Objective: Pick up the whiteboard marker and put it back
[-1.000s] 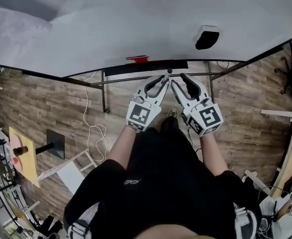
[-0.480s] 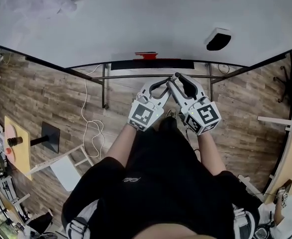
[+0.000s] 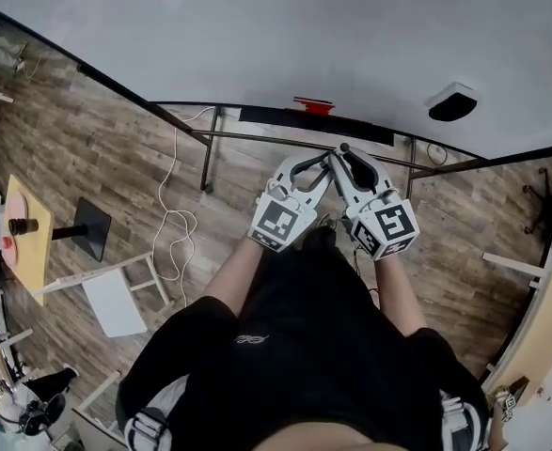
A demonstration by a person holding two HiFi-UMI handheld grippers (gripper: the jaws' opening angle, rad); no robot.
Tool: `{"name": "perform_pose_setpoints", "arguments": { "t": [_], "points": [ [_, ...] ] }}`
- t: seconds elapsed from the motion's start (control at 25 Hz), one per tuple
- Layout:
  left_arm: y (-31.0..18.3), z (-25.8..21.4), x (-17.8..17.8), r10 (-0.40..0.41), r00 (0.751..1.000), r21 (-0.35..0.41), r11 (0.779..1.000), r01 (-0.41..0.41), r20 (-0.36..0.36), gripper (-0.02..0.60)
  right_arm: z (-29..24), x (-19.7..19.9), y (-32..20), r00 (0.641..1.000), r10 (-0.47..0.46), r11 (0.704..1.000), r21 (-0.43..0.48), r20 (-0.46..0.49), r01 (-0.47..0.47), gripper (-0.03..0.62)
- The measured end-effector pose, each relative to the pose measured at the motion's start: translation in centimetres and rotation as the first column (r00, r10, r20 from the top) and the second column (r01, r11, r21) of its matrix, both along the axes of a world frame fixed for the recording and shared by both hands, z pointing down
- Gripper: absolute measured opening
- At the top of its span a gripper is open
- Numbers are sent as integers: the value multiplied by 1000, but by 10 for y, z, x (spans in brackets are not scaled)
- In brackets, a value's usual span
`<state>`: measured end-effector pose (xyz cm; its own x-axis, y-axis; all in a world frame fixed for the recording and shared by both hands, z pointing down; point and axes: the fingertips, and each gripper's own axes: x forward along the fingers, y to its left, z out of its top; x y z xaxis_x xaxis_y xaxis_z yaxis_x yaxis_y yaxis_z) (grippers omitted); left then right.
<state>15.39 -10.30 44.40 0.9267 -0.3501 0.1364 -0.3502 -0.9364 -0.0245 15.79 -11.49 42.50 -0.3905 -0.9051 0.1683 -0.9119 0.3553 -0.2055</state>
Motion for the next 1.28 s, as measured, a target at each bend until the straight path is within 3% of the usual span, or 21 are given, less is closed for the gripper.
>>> {"name": "perform_pose_setpoints", "arguments": {
  "t": [0.24, 0.4, 0.72, 0.92, 1.08, 1.28],
  "points": [
    [-15, -3, -45, -93, 996, 17, 996, 93, 11, 64, -5, -46, -15, 993, -102, 995, 8, -50, 103, 58],
    [-27, 3, -90, -198, 980, 2, 980, 198, 27, 63, -8, -72, -28, 988, -136, 990, 18, -70, 138, 58],
    [-44, 1, -202, -443, 897, -27, 896, 442, -4, 33, -6, -150, -47, 947, -260, 964, -4, -187, 265, 58],
    [-44, 3, -266, -574, 818, -20, 818, 575, 10, 14, 1, -212, -50, 901, -359, 931, -29, -242, 364, 58],
    [-41, 15, -311, -638, 768, -52, 767, 640, 43, 8, 14, -255, -48, 861, -396, 916, -67, -320, 396, 58],
    [-38, 30, -353, -666, 743, -98, 737, 669, 63, 8, 42, -286, -45, 807, -407, 912, -144, -429, 384, 58]
  ]
}}
